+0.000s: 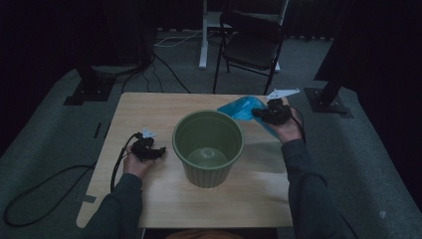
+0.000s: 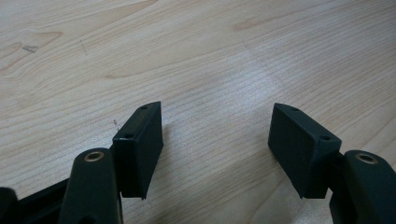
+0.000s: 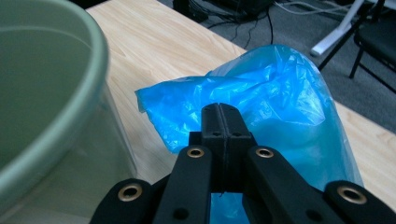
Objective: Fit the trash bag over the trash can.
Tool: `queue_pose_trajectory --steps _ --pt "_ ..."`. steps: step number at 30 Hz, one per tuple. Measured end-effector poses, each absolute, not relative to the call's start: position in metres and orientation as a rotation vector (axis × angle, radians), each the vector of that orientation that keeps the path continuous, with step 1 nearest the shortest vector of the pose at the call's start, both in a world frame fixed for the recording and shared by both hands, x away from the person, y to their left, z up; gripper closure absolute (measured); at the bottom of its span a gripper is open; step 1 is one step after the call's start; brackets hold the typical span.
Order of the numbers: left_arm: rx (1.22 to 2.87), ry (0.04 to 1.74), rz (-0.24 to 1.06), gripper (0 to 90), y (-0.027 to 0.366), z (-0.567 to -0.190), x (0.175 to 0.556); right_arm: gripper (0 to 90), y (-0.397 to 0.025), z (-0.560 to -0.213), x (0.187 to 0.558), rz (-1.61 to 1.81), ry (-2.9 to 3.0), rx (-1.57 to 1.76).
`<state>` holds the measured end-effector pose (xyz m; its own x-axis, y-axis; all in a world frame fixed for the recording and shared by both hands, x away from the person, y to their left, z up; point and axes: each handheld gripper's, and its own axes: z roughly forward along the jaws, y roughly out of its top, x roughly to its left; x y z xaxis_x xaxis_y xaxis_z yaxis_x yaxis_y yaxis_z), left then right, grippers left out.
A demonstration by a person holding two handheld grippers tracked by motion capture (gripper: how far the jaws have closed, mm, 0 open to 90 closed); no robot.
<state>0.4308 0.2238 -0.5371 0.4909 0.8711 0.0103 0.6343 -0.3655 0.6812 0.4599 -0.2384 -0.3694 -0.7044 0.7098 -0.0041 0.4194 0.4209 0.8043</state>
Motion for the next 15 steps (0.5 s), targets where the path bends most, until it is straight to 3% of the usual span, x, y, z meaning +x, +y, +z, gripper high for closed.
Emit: queue_pose_trajectory --steps 15 --pt "2.121 1.232 0.498 35.4 0.224 -0.537 0.431 90.0 -0.230 -0.331 0.445 1.275 2.311 0.852"
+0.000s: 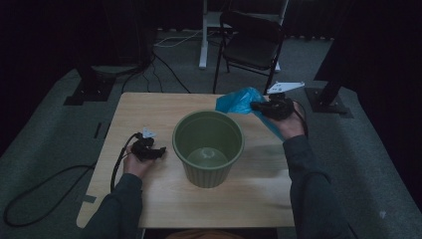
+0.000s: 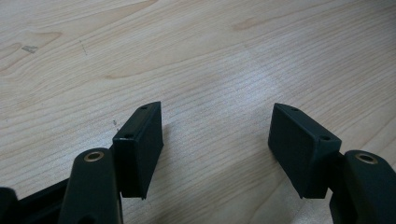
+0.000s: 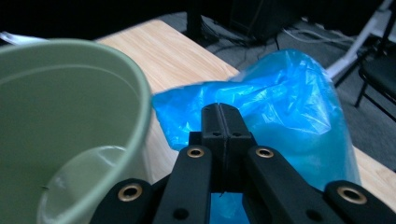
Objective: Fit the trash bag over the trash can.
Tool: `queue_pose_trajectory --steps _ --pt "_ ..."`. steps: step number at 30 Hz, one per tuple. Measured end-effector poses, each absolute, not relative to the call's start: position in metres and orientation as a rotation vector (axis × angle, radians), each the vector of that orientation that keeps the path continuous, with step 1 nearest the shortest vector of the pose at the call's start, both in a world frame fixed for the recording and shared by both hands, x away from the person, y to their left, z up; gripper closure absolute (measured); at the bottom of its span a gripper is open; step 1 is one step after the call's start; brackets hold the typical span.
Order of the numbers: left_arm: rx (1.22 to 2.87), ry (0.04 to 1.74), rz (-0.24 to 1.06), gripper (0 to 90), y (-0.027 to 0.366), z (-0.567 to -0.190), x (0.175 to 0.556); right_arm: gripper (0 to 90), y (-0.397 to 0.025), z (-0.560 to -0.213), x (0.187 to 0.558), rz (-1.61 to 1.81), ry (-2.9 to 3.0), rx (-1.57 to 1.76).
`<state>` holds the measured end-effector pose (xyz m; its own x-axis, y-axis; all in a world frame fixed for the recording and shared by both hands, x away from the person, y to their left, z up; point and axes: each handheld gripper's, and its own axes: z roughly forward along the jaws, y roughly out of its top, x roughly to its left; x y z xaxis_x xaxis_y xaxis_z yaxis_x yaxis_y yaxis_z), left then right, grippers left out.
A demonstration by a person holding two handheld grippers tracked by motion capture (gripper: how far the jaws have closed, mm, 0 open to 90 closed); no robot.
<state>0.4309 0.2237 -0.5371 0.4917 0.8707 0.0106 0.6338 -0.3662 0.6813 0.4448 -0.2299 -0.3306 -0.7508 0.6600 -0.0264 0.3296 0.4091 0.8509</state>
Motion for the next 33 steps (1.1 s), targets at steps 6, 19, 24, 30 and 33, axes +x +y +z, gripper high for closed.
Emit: queue_pose_trajectory --steps 6,19,24,30,33 --pt "2.121 1.233 0.498 35.4 0.224 -0.537 0.431 90.0 -0.223 -0.313 0.435 1.296 2.303 0.783" --pt "2.119 1.234 0.497 35.4 0.223 -0.537 0.431 90.0 -0.221 -0.285 0.408 1.429 2.320 0.631" --pt "2.121 1.233 0.497 35.4 0.223 -0.537 0.431 90.0 -0.225 -0.279 0.396 1.495 2.324 0.574" --pt "2.120 1.234 0.497 35.4 0.223 -0.537 0.431 90.0 -0.227 -0.272 0.383 1.537 2.358 0.493" --pt "2.120 1.234 0.497 35.4 0.223 -0.537 0.431 90.0 -0.227 -0.271 0.378 1.546 2.398 0.448"
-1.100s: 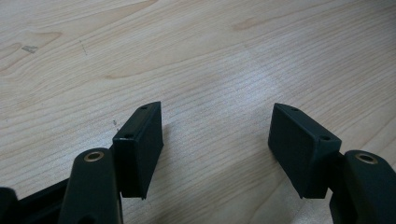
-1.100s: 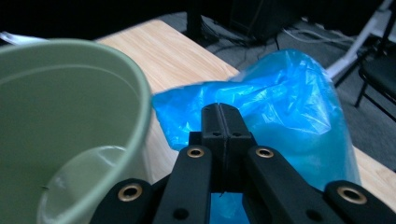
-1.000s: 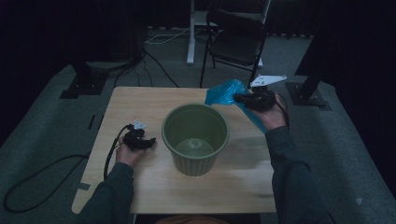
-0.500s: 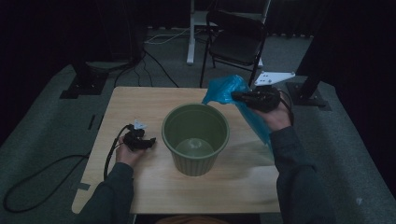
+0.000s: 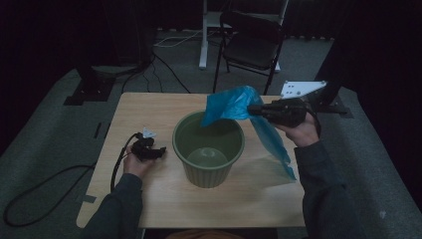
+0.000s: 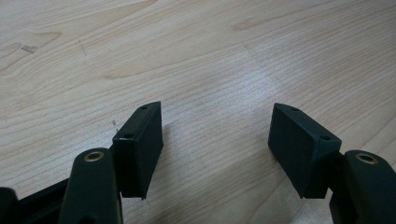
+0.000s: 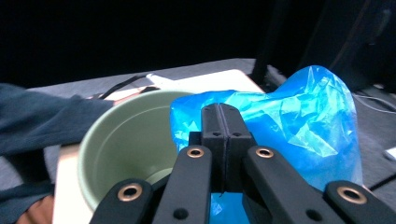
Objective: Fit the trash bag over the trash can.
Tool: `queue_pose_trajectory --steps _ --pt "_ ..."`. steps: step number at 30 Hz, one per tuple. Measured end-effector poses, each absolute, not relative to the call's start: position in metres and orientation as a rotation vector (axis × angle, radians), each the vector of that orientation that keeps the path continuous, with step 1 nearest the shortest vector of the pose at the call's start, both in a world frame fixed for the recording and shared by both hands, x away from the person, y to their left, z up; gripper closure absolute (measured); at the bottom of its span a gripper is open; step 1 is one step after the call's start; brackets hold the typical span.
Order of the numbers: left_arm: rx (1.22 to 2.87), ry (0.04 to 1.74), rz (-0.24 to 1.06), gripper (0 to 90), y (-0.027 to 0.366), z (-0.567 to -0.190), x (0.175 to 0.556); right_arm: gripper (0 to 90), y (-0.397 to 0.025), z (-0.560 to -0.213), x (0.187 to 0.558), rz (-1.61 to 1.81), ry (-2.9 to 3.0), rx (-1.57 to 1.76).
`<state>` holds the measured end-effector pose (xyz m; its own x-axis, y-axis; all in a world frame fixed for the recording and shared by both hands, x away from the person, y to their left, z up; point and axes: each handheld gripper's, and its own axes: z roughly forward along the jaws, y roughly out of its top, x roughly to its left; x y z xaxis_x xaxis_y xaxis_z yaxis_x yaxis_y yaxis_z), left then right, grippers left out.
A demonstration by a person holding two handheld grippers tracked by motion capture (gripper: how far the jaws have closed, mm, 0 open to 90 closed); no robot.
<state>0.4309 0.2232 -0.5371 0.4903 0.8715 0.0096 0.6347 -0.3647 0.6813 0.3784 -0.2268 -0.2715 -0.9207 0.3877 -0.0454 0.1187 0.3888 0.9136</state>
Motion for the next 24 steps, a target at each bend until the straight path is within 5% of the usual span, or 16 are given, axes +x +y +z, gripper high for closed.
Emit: queue_pose_trajectory --steps 24 --pt "2.124 1.230 0.495 35.4 0.223 -0.537 0.431 90.0 -0.155 -0.318 0.390 1.388 2.722 0.273"
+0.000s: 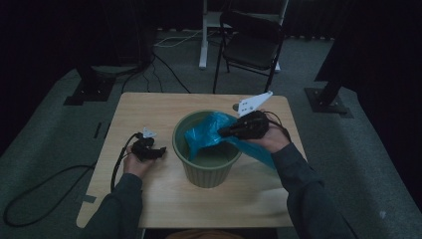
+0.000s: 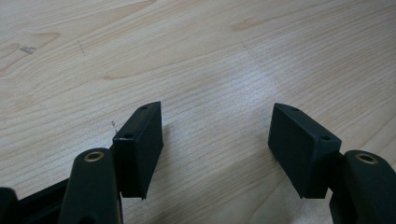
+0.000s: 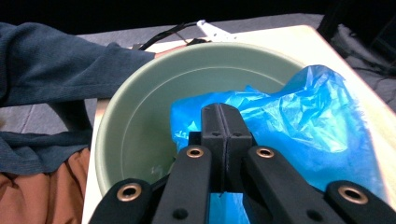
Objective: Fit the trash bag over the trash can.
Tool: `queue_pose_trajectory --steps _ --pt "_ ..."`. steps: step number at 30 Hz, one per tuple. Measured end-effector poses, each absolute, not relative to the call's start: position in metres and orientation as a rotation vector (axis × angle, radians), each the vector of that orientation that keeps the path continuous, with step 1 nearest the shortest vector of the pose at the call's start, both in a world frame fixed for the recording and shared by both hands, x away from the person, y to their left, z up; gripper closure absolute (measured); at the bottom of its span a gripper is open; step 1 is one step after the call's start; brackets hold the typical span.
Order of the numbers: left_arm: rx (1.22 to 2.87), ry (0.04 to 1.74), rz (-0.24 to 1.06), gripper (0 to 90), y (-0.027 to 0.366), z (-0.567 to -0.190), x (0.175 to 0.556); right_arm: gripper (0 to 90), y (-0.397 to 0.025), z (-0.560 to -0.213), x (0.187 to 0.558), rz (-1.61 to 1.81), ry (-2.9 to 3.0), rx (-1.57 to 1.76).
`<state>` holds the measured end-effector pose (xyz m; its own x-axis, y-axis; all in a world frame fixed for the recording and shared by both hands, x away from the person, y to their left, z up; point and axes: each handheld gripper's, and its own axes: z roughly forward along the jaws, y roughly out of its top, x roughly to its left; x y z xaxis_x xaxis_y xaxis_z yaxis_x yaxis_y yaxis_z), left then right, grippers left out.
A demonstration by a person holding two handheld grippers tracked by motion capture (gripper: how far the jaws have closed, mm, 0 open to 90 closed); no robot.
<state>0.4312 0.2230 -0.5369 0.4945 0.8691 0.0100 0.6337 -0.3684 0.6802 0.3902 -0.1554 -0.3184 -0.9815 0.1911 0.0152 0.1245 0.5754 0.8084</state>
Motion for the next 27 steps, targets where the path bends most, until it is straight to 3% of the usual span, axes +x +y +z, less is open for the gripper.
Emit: queue_pose_trajectory --steps 6,10,17,27 --pt "2.126 1.228 0.495 35.5 0.223 -0.537 0.431 71.4 -0.150 -0.321 0.389 1.390 2.720 0.282" --pt "2.126 1.229 0.495 35.4 0.223 -0.537 0.431 64.4 -0.166 -0.311 0.384 1.449 2.664 0.304" --pt "2.126 1.229 0.493 35.4 0.223 -0.537 0.431 61.6 -0.201 -0.318 0.377 1.446 2.603 0.412" --pt "2.129 1.227 0.493 35.5 0.222 -0.537 0.431 52.4 -0.248 -0.357 0.370 1.383 2.551 0.596"
